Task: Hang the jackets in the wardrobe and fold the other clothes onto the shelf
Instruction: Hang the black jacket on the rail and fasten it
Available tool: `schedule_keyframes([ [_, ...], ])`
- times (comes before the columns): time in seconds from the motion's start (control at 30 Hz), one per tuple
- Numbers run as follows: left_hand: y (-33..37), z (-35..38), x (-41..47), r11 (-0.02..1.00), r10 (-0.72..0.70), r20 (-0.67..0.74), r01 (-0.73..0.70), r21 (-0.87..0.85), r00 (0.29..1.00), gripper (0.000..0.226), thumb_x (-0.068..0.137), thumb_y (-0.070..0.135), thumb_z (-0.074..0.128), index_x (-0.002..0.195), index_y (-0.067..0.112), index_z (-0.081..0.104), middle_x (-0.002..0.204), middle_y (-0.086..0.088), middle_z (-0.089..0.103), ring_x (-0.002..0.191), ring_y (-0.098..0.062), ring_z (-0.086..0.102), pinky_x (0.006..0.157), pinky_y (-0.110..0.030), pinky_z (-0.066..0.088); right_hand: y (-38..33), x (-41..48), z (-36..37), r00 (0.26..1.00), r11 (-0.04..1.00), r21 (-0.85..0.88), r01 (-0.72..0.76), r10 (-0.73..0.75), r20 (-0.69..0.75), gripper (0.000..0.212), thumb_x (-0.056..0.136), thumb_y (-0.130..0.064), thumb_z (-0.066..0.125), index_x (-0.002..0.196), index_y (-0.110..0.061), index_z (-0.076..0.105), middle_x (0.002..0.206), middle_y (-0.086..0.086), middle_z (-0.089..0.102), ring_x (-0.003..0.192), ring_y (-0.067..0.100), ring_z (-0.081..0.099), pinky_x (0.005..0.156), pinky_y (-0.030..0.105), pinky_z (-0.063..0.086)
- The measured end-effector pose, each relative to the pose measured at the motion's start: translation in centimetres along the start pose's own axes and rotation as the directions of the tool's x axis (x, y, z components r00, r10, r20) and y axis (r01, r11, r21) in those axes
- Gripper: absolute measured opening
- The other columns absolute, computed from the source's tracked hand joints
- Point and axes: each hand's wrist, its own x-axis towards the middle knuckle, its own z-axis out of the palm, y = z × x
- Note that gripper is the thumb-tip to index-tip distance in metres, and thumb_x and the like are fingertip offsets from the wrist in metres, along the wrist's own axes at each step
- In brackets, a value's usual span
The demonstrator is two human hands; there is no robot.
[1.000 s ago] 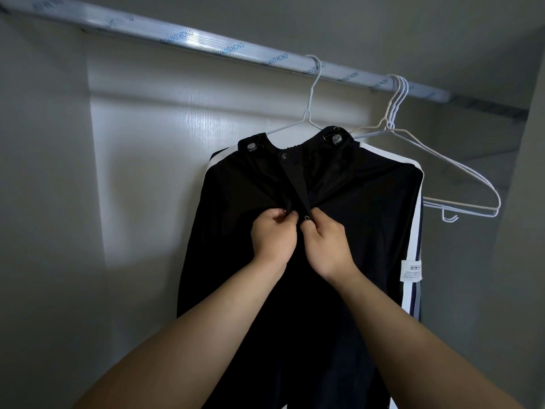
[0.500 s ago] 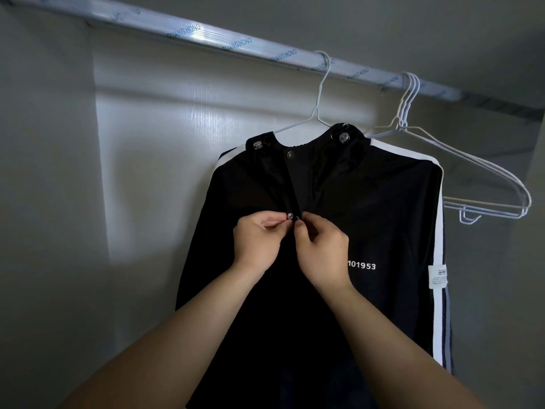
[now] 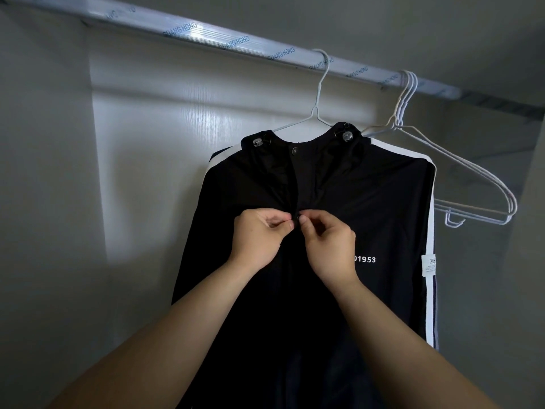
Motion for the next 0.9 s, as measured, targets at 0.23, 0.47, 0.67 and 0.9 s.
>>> schedule_keyframes([
  [0.23, 0.8, -0.4, -0.1, 1.0, -0.009, 0.08, 0.011, -0.015, 0.997, 0.016, 0.088, 0.016, 0.078, 0.084, 0.032, 0.077, 0.078, 0.006, 0.077, 0.077, -0.009, 0.075, 0.079, -0.026, 0.06, -0.5, 0.3, 0.3, 0.999, 0.997, 0.066, -0.048, 0.049, -0.017, 0.006, 0.096, -0.024, 0.069, 0.093, -0.027, 0.072, 0.085, -0.022, 0.071, 0.079, -0.003, 0.068, 0.068, 0.008, 0.049],
  [0.47, 0.7, 0.3, -0.1, 0.999, 0.045, 0.116, -0.046, 0.008, 0.992, 0.021, 0.086, 0.055, 0.069, 0.082, 0.035, 0.076, 0.077, 0.011, 0.075, 0.076, -0.003, 0.072, 0.073, -0.022, 0.057, -0.1, 0.3, 0.5, 0.988, 0.971, 0.184, -0.154, 0.154, 0.015, 0.012, 0.097, -0.017, 0.066, 0.092, -0.024, 0.073, 0.086, -0.008, 0.075, 0.084, 0.009, 0.073, 0.077, 0.025, 0.059],
  [0.67, -0.1, 1.3, 0.9, 0.966, 0.009, 0.064, -0.025, 0.257, 0.998, 0.03, 0.101, 0.033, 0.057, 0.075, 0.02, 0.059, 0.074, 0.008, 0.067, 0.069, -0.004, 0.061, 0.06, -0.015, 0.04, 0.3, 0.0, 0.6, 0.972, 0.929, 0.288, -0.233, 0.21, 0.108, 0.017, 0.103, -0.016, 0.058, 0.102, -0.018, 0.075, 0.092, 0.0, 0.077, 0.089, 0.014, 0.075, 0.085, 0.035, 0.062],
  [0.9, -0.1, 2.1, 0.9, 0.955, -0.007, -0.042, 0.019, 0.297, 0.999, 0.041, 0.101, 0.029, 0.058, 0.065, 0.022, 0.041, 0.067, 0.006, 0.05, 0.058, -0.007, 0.045, 0.055, -0.021, 0.032, 0.8, -0.5, 1.1, 0.965, 0.952, 0.176, -0.251, 0.259, -0.027, 0.013, 0.103, -0.028, 0.057, 0.095, -0.03, 0.067, 0.081, -0.009, 0.075, 0.073, 0.008, 0.073, 0.08, 0.039, 0.061],
])
